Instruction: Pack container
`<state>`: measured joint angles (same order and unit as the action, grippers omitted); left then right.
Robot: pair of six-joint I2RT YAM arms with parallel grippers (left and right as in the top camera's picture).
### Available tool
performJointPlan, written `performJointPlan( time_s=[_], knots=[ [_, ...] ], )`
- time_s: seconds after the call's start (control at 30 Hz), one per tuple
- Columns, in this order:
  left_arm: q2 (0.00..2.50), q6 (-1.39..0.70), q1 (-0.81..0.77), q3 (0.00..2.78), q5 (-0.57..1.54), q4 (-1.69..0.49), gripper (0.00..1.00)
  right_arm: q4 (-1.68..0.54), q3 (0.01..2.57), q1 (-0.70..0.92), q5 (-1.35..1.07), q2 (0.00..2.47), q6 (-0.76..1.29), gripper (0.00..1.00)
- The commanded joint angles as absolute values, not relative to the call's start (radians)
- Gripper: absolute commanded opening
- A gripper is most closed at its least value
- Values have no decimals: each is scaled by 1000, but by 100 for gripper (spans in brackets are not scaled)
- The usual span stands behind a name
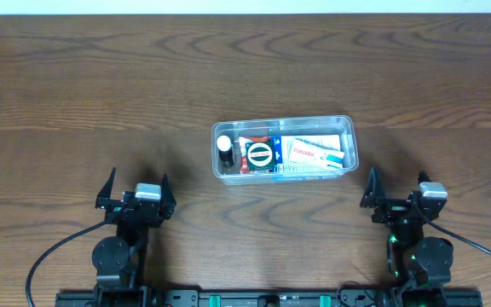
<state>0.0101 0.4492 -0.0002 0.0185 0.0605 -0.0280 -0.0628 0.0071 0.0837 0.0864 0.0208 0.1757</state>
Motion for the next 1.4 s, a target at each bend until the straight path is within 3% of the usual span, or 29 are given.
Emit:
performJointPlan(
  time_s=[0.0, 1.37],
  knots=[
    [4, 458, 1, 4, 59, -67, 98, -75, 5, 92, -8, 10, 74, 99],
    [4, 458, 1, 4, 59, -67, 98, -73, 6, 93, -4, 11, 51, 99]
  ],
)
